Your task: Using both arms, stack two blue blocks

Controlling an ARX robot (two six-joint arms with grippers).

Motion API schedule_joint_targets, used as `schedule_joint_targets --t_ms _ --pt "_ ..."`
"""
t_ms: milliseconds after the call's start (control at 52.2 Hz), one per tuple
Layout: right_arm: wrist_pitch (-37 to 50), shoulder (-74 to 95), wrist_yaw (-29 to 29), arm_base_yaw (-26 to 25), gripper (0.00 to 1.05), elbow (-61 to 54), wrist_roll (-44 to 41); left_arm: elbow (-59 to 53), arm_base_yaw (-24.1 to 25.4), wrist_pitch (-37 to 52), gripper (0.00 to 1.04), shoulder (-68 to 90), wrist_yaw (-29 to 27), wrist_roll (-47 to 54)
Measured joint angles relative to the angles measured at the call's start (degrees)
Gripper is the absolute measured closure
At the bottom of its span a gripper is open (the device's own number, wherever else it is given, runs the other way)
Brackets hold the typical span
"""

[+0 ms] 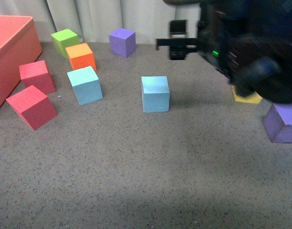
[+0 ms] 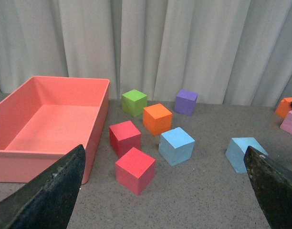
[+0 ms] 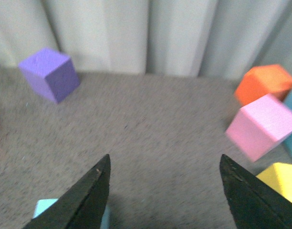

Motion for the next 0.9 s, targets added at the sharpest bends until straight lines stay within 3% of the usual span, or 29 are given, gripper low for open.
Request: schedule_joint_targets --t_ms 58,96,268,901 --pt "15.0 -4.8 -1.3 -2.4 0.55 -9.7 -2.5 0.0 0.0 0.0 0.07 0.0 0.0 0.0" --pt "20.2 -9.2 -2.4 -4.0 0.64 -14.5 -3.6 0.0 0.0 0.0 0.07 0.0 0.0 0.0" --pt "24.0 -22.0 -7.7 -9.6 1.03 -31.0 -5.0 0.0 0.0 0.0 0.07 0.0 0.0 0.0" --pt "12.5 -52.9 -16.5 -18.3 1.04 -50.5 -5.3 0.0 0.0 0.0 0.07 0.0 0.0 0.0"
